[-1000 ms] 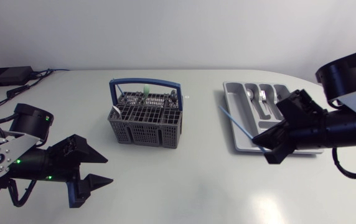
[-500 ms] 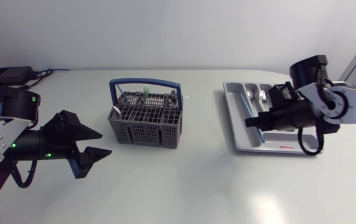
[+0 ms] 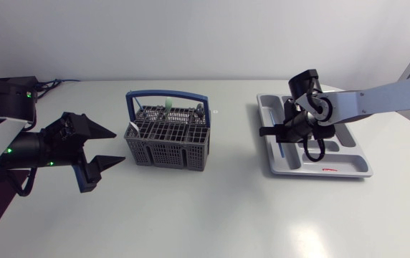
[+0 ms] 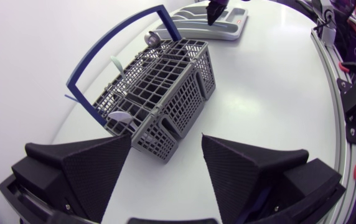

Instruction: Unload the cutlery basket into the drawer organizer.

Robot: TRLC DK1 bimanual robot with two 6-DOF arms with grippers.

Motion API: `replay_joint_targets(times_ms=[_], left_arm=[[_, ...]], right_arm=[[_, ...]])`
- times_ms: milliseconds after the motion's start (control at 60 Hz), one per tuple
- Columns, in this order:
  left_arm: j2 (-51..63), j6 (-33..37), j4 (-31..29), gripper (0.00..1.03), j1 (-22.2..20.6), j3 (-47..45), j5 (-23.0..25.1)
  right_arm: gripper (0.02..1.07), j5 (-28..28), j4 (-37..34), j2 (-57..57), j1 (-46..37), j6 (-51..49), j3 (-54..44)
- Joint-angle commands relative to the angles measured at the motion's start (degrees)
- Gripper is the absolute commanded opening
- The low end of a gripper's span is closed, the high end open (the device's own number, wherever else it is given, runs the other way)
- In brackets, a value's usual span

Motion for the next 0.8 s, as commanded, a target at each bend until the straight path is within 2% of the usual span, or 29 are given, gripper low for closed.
replay_joint_targets(times_ms=[0, 67, 100, 150, 250, 283, 300, 617, 783], left_arm=[[1.64, 5.56, 0.28, 0.92, 0.22, 2.83, 0.64], [2.52, 6.88, 0.11, 0.92, 0.22, 4.24, 0.55], [2.96, 7.94, -0.16, 0.92, 0.22, 5.03, 0.55], [3.05, 8.9, -0.07, 0.92, 0.22, 5.64, 0.64], [4.28, 11.28, -0.07, 0.92, -0.22, 6.96, 0.81], [4.72, 12.33, -0.07, 0.92, -0.39, 7.14, 0.81], [5.07, 13.03, -0.07, 0.92, -0.39, 7.22, 0.81], [9.11, 21.65, 0.2, 0.97, -1.36, 10.48, 0.29], [12.37, 26.66, -0.07, 0.97, -1.53, 13.55, -2.26]], right_arm=[[0.08, 0.87, 1.41, 3.11, -0.2, 1.93, 1.88], [0.09, 0.87, 1.5, 4.78, -0.29, 1.76, 2.76], [0.17, 0.87, 1.41, 5.31, -0.37, 1.58, 3.2], [0.38, 0.87, 1.41, 5.75, -0.37, 1.41, 3.37], [0.85, 0.79, 1.41, 5.75, -0.2, 0.26, 3.2], [0.99, 0.87, 1.32, 5.39, 0.15, -0.35, 2.84], [1.03, 0.79, 1.41, 5.13, 0.15, -0.62, 2.58], [1.03, -0.62, 4.49, 0.3, 0.33, -5.1, -2.08], [1.03, -0.44, 6.16, -3.48, 1.65, -6.59, -4.01]])
